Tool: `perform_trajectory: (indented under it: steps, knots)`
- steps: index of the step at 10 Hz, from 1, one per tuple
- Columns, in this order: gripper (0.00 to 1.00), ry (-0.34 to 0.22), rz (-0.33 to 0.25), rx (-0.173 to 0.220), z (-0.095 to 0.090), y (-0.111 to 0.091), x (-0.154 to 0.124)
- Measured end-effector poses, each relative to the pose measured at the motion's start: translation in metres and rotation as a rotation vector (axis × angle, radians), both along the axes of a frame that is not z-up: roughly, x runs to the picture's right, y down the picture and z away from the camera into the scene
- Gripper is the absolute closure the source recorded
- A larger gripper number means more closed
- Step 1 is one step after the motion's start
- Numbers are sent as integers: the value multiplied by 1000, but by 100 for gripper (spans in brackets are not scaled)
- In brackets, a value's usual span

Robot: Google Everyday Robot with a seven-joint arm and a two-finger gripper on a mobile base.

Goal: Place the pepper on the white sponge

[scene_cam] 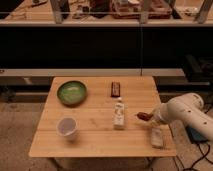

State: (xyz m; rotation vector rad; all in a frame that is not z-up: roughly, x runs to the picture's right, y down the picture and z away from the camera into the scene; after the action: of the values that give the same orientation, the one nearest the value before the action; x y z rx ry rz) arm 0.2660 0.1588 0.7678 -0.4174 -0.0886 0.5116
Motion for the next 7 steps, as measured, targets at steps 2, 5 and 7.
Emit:
perform_trajectory:
  steps: [2,5,7]
  knots:
    - [100,44,45,-11,2,0,16]
    - [100,60,70,-24,4,1,18]
    - [100,69,80,-41,-1,12,21]
